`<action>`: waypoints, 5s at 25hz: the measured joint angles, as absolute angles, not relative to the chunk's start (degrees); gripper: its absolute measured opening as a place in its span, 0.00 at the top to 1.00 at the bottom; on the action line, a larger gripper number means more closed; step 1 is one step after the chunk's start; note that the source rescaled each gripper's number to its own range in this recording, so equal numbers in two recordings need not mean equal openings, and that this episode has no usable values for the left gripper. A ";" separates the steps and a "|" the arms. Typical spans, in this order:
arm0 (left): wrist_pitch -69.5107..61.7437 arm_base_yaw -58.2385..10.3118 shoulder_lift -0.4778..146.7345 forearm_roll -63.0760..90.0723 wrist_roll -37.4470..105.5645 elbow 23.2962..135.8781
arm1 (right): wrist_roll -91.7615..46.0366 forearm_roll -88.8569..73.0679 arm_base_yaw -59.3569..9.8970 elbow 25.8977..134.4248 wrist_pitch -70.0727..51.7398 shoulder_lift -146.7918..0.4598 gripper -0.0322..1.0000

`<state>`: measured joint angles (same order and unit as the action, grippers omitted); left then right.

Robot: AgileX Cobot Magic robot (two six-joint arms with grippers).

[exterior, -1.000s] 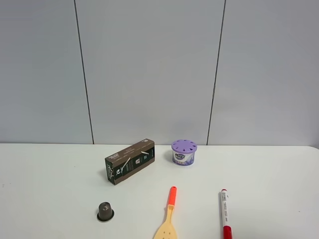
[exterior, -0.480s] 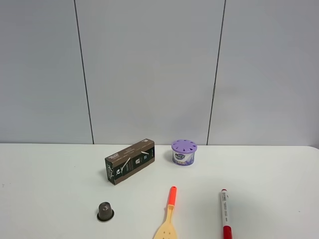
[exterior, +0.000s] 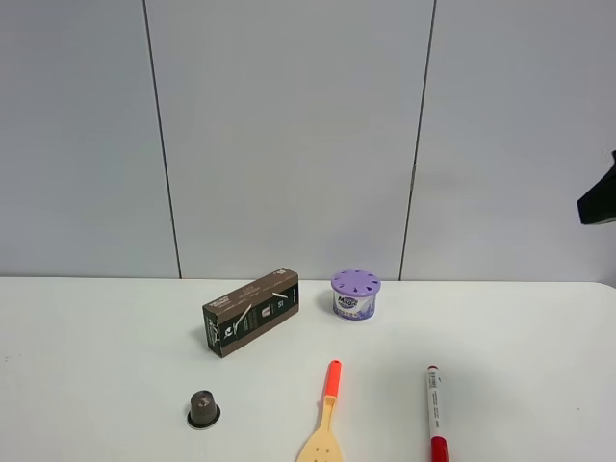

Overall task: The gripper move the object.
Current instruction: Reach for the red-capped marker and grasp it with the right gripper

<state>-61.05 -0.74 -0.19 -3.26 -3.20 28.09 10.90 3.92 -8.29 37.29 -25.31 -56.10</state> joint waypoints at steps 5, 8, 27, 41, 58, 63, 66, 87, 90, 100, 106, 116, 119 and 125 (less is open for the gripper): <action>-61.05 -0.74 -0.19 -3.26 -3.20 28.09 | 11.99 2.83 -8.29 37.29 -23.08 -61.92 0.21; -61.05 -0.74 -0.19 -3.26 -3.20 28.09 | 12.21 0.00 -8.29 37.29 -20.43 -65.31 0.21; -61.05 -0.74 -0.19 -3.26 -3.20 28.09 | 12.77 -11.28 -13.08 37.34 -22.89 -72.30 0.29; -61.05 -0.74 -0.19 -3.20 -3.20 28.09 | 12.67 -19.70 -24.42 37.34 -19.59 -77.10 0.34; -61.05 -0.74 -0.19 -3.20 -3.20 28.09 | 23.36 -9.11 -19.48 37.51 -28.10 -77.33 0.20; -61.05 -0.74 -0.19 -3.20 -3.20 28.09 | 40.69 6.96 -19.24 37.51 -31.66 -77.33 0.20; -61.05 -0.74 -0.19 -3.20 -3.20 28.09 | 46.38 12.02 -19.18 37.51 -32.60 -77.33 0.20; -61.05 -0.74 -0.19 -3.25 -3.20 28.09 | 42.29 3.35 -24.18 43.08 -28.24 -92.53 0.20; -61.05 -0.74 -0.19 -3.25 -3.20 28.09 | 40.86 2.65 -24.24 44.69 -28.23 -92.53 0.20; -61.05 -0.74 -0.19 -3.25 -3.20 28.09 | 39.26 1.99 -25.80 48.83 -32.18 -97.16 0.20; -61.05 -0.74 -0.19 -3.25 -3.20 28.09 | 39.03 2.04 -27.05 53.62 -35.22 -101.30 0.20; -61.05 -0.74 -0.19 -3.25 -3.20 28.09 | 38.32 3.85 -27.05 58.86 -42.49 -104.32 0.20; -61.05 -0.74 -0.19 -3.25 -3.20 28.09 | 38.32 4.39 -27.05 58.86 -42.85 -104.32 0.20; -61.05 -0.74 -0.19 -3.25 -3.20 28.09 | 38.32 5.54 -26.14 58.86 -42.72 -105.00 0.20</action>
